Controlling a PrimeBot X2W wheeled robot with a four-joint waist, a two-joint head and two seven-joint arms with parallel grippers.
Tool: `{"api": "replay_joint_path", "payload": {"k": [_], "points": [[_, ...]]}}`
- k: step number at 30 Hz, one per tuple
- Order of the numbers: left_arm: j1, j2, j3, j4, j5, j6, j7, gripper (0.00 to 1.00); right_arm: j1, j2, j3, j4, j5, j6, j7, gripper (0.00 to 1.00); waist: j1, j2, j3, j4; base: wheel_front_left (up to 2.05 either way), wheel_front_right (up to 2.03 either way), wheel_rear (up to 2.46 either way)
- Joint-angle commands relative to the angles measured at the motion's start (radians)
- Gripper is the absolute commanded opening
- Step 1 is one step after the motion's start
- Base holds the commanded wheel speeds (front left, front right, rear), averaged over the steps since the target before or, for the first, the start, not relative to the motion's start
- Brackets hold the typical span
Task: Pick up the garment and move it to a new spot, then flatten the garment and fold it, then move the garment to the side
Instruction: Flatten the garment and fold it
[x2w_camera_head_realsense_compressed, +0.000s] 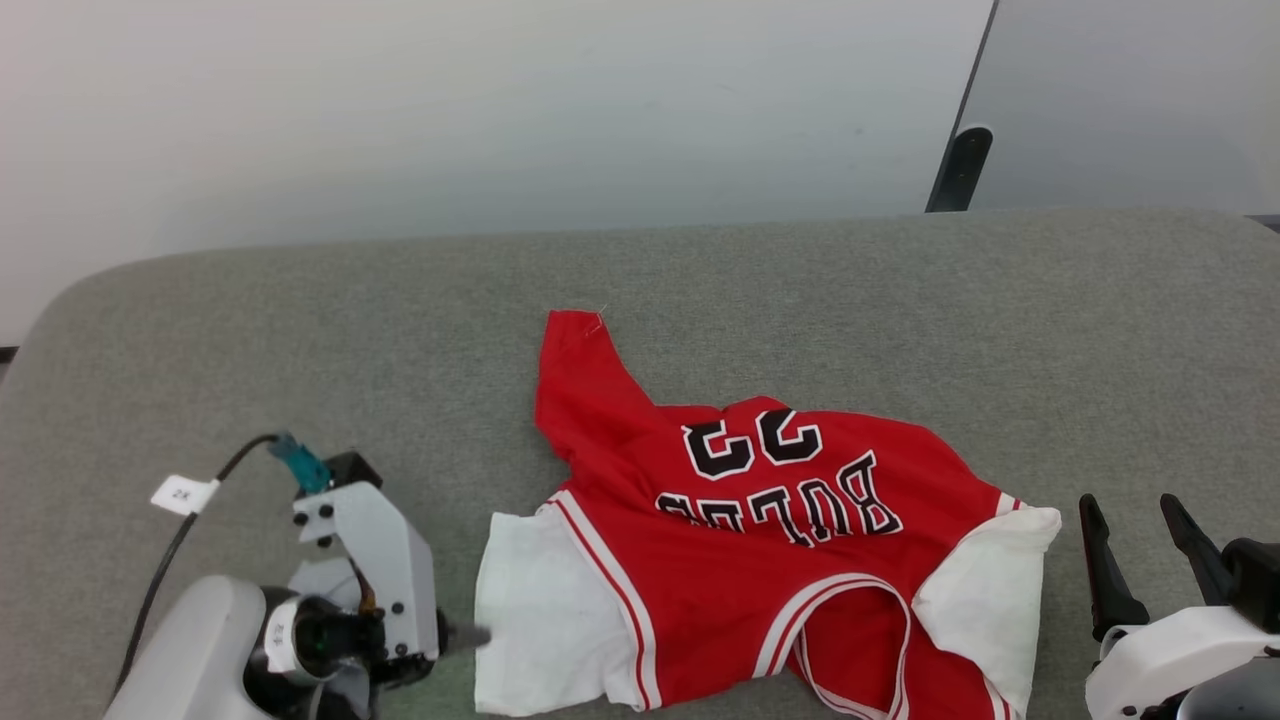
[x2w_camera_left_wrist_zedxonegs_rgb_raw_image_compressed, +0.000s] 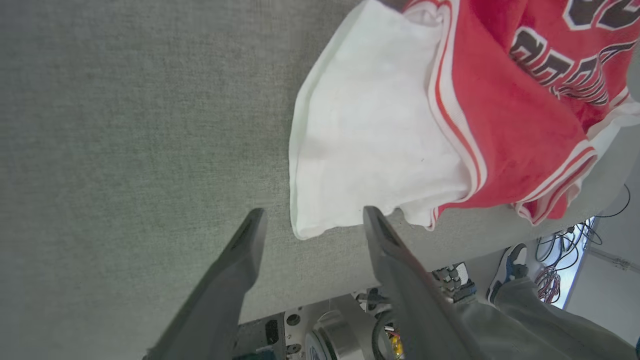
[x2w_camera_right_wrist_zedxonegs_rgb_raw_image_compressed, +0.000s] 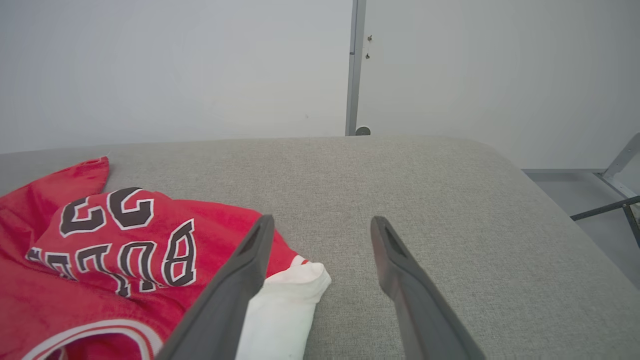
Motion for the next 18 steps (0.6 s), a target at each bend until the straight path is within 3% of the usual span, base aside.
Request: {"api": "replay_joint_path", "payload": {"k": [1,7,18], "points": [[-0.002,0.008,-0.009,0.009,0.006,0.01,0.018,1.0,-0.014,0.001,0.001,0.002,0.009,-0.001,-0.003,1.0,0.0,-0.0001,0.0,-0.003,0.0,0.0,0.0],[-0.014,-0.008,-0.052,0.047,0.005,0.016,0.074,1.0,-0.018,0.002,0.002,0.003,0.015,-0.001,0.004,1.0,0.0,-0.0001,0.005,-0.012,0.0,0.0,0.0],[-0.046,-0.018,-0.066,0.201,0.014,-0.075,-0.011,1.0,-0.036,0.004,-0.002,-0.011,0.029,-0.001,0.022,1.0,0.0,-0.0001,0.043,-0.044,0.0,0.0,0.0]]}}
